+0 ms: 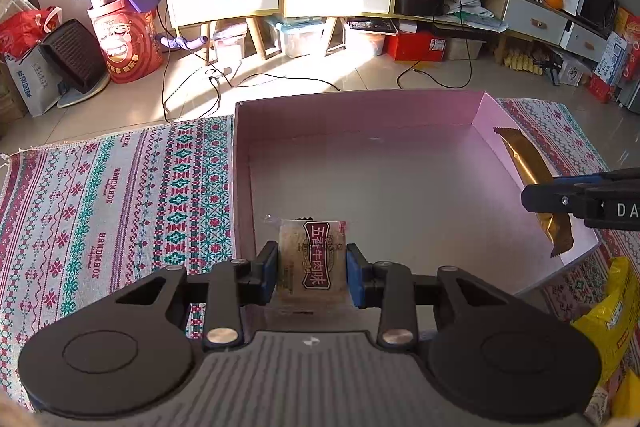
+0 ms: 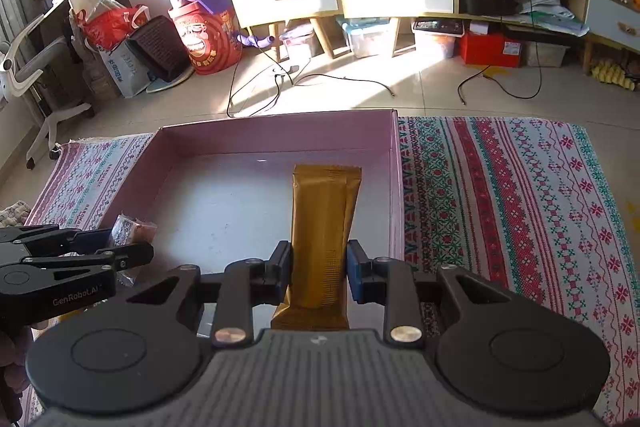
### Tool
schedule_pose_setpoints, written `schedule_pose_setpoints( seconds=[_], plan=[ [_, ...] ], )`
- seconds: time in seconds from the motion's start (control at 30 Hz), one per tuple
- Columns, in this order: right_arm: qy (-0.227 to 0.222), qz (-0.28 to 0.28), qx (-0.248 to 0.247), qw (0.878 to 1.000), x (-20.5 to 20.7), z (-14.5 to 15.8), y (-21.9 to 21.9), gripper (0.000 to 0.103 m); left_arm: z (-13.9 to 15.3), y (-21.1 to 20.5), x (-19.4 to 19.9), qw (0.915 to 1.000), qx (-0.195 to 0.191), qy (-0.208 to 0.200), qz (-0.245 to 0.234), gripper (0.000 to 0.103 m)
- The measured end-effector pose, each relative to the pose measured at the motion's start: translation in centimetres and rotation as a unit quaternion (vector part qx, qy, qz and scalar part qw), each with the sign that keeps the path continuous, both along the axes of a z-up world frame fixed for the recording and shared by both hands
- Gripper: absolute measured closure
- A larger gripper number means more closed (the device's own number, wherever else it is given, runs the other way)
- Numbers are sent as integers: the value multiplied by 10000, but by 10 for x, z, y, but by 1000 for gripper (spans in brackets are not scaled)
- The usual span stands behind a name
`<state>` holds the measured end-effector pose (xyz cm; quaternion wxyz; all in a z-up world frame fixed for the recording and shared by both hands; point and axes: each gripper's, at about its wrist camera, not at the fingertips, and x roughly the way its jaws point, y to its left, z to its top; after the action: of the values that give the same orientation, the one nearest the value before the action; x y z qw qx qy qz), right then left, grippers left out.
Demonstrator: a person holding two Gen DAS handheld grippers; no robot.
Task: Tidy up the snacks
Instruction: 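Lift both held snacks and carry them over the pink box, then open the right gripper to drop the gold bar while the left gripper releases the cake packet, then move the left gripper to a white packet while the right gripper reaches a large yellow packet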
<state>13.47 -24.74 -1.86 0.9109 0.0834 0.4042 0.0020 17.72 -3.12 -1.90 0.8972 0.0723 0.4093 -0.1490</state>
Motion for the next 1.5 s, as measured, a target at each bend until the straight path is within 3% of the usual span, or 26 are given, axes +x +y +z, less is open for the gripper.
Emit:
schedule_pose_setpoints(
  seconds=[0.1, 0.2, 0.33, 0.57, 1.07, 1.5],
  plan=[
    [-5, 2, -23, 10000, -1, 2, 0, 76, 2, 0, -3, 9999, 97, -84, -44, 58],
    [10, -56, 48, 10000, -2, 5, -1, 67, 5, -3, -6, 9997, 190, -162, -84, 42],
    [75, -66, 258, 9996, -6, 9, -5, 48, 11, -4, -14, 9996, 128, -150, -214, 30],
    [-10, 64, 95, 9999, -24, 22, -2, 35, 23, 1, -35, 9993, 22, -213, -296, 12],
    [-470, 189, -119, 9986, -88, 48, -2, 11, 33, 29, -85, 9988, -48, -181, -451, 0],
    [-519, 558, -348, 9965, -120, 41, 3, 7, 34, 45, -111, 9980, -222, -123, -583, 0]
  ],
)
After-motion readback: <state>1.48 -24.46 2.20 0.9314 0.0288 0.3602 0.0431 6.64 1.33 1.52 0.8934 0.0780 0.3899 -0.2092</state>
